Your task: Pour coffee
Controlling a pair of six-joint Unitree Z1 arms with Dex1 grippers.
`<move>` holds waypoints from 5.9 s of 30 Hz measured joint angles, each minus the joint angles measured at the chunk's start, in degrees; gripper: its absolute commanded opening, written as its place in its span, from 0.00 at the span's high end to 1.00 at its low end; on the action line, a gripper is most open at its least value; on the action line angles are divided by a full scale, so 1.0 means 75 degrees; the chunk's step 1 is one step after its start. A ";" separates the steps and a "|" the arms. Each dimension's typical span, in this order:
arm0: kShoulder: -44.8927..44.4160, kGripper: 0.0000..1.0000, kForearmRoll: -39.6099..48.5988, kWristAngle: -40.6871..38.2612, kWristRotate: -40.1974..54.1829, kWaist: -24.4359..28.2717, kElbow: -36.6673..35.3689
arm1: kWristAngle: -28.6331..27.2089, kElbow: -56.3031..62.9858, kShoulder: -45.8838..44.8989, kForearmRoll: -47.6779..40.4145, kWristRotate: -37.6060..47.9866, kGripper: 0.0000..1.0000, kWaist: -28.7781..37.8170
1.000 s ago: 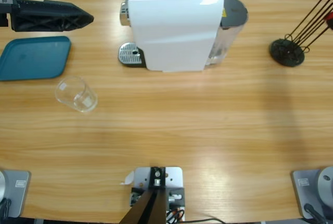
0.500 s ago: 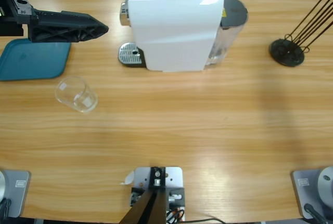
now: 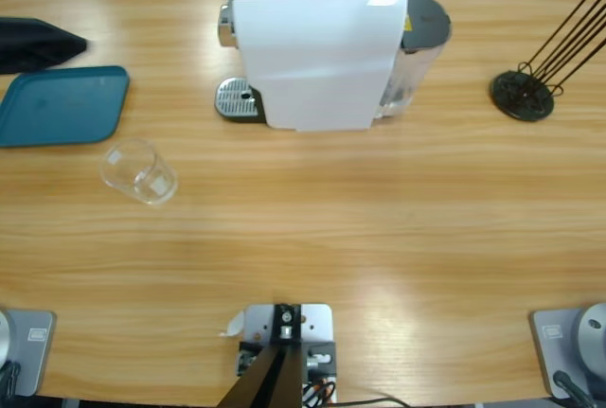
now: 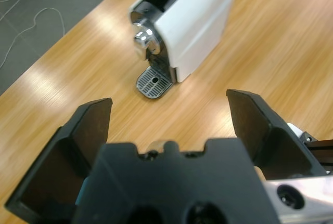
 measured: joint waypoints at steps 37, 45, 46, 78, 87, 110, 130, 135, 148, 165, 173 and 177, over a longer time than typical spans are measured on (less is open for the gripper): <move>-0.1722 0.03 0.0125 0.0160 -0.0734 0.0838 0.1241 | 0.0392 -0.2246 0.3818 -0.1072 -0.1112 1.00 0.0159; -0.1722 0.03 0.0125 0.0160 -0.0484 0.1026 0.1330 | 0.0392 -0.2241 0.3863 -0.1080 -0.1498 1.00 0.0125; -0.1722 0.03 0.0125 0.0160 -0.0483 0.1029 0.1331 | 0.0392 -0.2241 0.3908 -0.1081 -0.1509 1.00 0.0125; -0.1722 0.03 -0.0029 0.0160 -0.0483 0.1029 0.1481 | -0.0013 -0.2241 0.4308 -0.0966 -0.1682 1.00 0.0125; -0.1722 0.03 -0.0146 0.0160 -0.0483 0.1029 0.1553 | -0.0013 -0.2334 0.4497 -0.0947 -0.1691 1.00 0.0125; -0.1891 0.04 -0.0179 0.0158 -0.0483 0.1029 0.1798 | -0.0813 -0.2608 0.4510 -0.0710 -0.1688 0.81 0.0324; -0.2012 0.01 -0.0145 0.0064 -0.0488 0.1029 0.1881 | -0.1401 -0.1032 0.2589 0.0113 0.5010 1.00 0.1426; -0.2398 0.00 -0.0144 0.0064 -0.0372 0.1029 0.1919 | -0.2912 0.0121 0.1627 -0.0206 0.6074 1.00 0.1448; -0.2650 0.00 -0.0065 -0.0085 -0.0295 0.1029 0.2147 | -0.3867 -0.1878 0.2722 -0.1248 0.6469 1.00 0.0571; -0.2650 0.00 -0.0044 -0.0103 -0.0295 0.1029 0.2148 | -0.3305 -0.2059 0.3298 -0.1756 0.8494 1.00 0.0788; -0.2650 0.00 -0.0043 -0.0119 -0.0295 0.1029 0.2147 | -0.2721 -0.2099 0.3843 -0.2061 0.8646 1.00 0.0824; -0.2650 0.00 -0.0032 -0.0141 -0.0295 0.1029 0.2116 | -0.2358 -0.2230 0.4100 -0.2428 0.8645 1.00 0.0824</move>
